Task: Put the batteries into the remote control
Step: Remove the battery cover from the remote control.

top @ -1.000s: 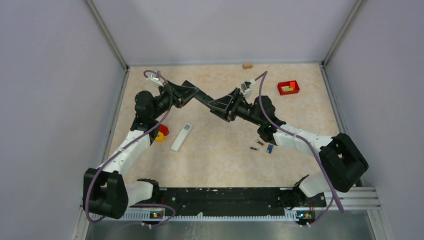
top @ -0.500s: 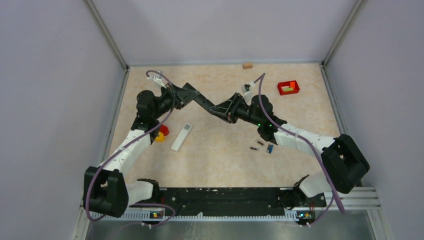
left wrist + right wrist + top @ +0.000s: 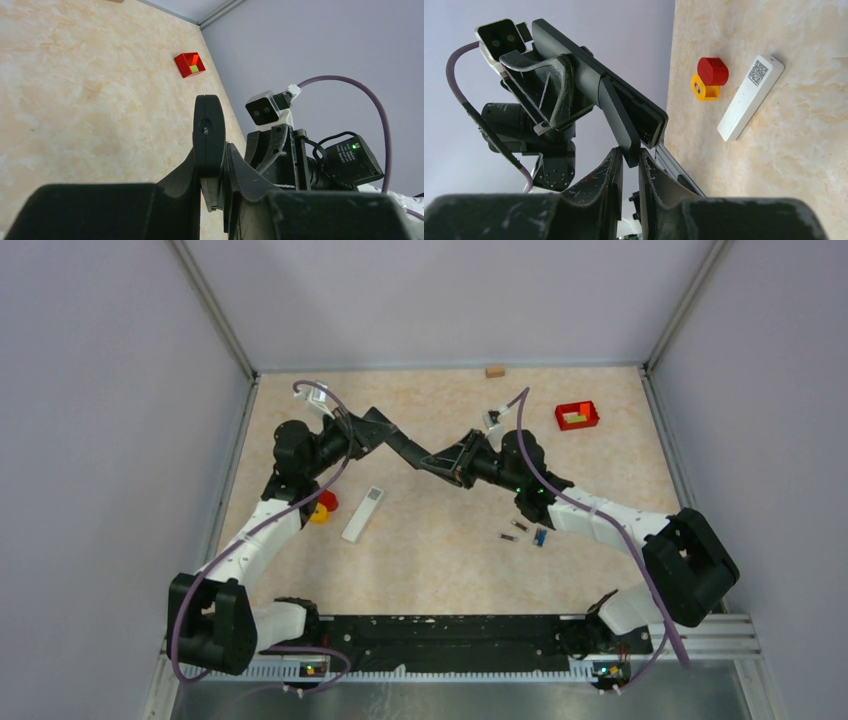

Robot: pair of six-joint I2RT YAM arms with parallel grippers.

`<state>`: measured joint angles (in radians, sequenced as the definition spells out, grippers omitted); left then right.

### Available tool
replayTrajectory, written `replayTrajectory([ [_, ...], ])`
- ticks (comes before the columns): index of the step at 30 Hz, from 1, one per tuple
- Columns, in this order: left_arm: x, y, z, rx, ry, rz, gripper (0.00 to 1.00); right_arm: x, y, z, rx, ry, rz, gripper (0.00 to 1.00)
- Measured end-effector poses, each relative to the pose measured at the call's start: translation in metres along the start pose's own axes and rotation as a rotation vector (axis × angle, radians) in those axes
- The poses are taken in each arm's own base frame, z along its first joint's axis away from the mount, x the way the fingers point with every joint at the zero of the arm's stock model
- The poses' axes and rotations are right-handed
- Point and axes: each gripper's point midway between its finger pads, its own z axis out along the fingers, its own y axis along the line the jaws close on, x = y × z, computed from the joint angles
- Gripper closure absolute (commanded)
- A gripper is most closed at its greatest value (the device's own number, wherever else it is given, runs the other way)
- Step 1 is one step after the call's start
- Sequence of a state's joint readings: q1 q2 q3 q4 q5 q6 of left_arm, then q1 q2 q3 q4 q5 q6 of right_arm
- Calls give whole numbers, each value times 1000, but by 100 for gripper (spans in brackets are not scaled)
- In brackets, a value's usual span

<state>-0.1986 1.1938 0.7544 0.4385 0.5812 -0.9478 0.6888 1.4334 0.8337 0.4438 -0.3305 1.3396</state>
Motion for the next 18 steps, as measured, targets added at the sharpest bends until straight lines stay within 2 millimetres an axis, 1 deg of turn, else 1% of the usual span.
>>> replayTrajectory([
  [3,-1,3,0,-12,-5,13,100,0,3,0,-13,0,-2,87],
  [6,-1,5,0,-21,-8,20,100,-1,8,0,-34,-5,-7,83],
  [9,-1,6,0,-22,-10,23,100,-3,16,0,-67,-12,-18,82],
  [14,5,0,0,2,20,5,100,-5,29,0,-122,-19,-35,79],
  [15,7,-2,0,6,27,0,100,-5,30,0,-129,-19,-37,80],
  [16,9,-3,0,13,35,-4,100,-5,30,1,-134,-19,-39,82],
  [18,9,-5,0,18,39,-5,100,-5,27,3,-130,-15,-37,91],
])
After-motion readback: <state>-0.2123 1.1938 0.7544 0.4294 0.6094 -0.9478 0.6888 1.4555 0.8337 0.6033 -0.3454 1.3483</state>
